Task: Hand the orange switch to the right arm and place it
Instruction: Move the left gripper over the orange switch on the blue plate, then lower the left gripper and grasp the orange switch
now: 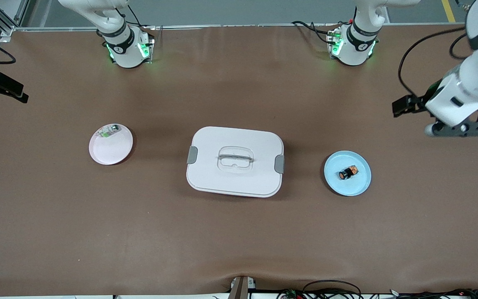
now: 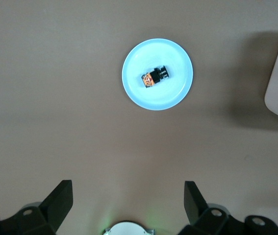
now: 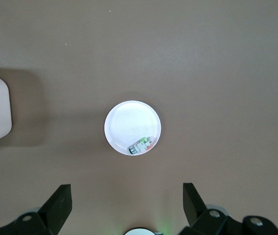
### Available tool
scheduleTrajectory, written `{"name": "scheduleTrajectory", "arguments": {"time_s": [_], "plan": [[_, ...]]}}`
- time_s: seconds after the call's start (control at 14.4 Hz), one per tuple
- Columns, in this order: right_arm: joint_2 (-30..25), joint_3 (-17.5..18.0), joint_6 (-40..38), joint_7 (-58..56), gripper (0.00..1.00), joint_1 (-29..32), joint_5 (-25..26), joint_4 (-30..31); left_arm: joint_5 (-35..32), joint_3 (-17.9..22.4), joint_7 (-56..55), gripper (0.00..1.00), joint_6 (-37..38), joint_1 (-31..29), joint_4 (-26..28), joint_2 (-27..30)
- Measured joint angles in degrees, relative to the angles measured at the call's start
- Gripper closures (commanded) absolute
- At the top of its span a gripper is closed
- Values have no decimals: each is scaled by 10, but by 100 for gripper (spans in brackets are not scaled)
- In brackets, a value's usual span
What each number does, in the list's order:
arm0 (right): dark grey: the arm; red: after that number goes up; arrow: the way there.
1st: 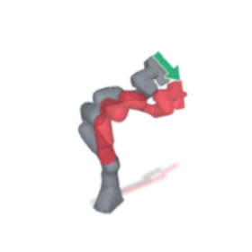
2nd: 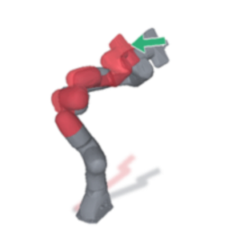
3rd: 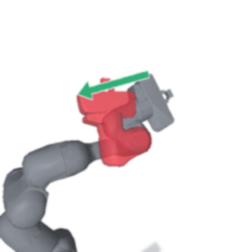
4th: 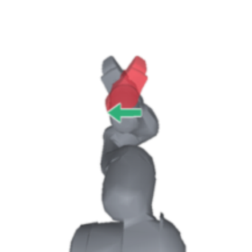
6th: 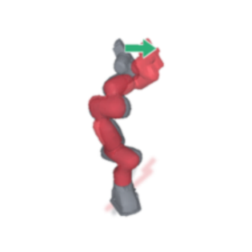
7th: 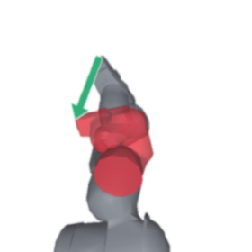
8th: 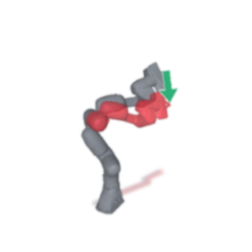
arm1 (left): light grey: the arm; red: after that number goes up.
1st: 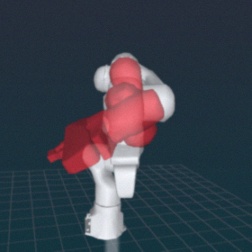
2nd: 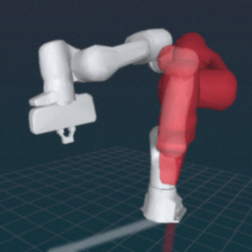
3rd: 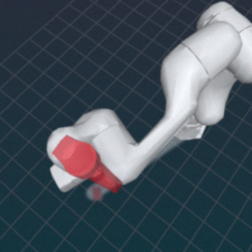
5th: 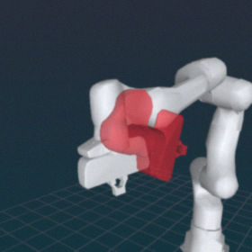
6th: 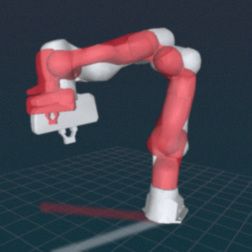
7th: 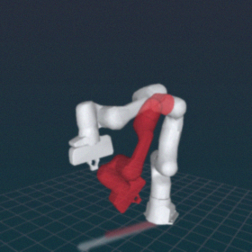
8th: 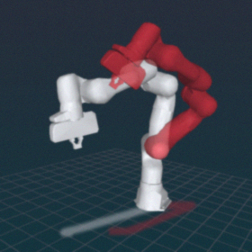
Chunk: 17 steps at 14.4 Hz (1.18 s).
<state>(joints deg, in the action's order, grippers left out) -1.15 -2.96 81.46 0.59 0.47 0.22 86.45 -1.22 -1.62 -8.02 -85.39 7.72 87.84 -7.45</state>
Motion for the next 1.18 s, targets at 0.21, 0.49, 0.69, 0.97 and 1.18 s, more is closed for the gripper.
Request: {"name": "scheduleTrajectory", "arguments": {"time_s": [0.21, 0.49, 0.69, 0.97, 1.18], "plan": [[0, 0, 0, 0, 0, 0, 0, 0, 0, -1, -3, 0, -67, 0, 55, -8], [1, 0, 0, 0, 0, 0, 0, 0, 0, -1, -13, 0, -158, 1, 127, -16], [1, 0, 0, 0, 0, 0, 0, 0, 0, -1, -27, 0, -262, 1, 203, -26], [1, 0, 0, 0, 0, -1, 0, 0, 0, -1, -66, 0, -377, 2, 255, -74], [2, 0, 0, 0, 0, -1, 0, 0, 0, -1, -97, 0, -431, 3, 257, -114]]}}
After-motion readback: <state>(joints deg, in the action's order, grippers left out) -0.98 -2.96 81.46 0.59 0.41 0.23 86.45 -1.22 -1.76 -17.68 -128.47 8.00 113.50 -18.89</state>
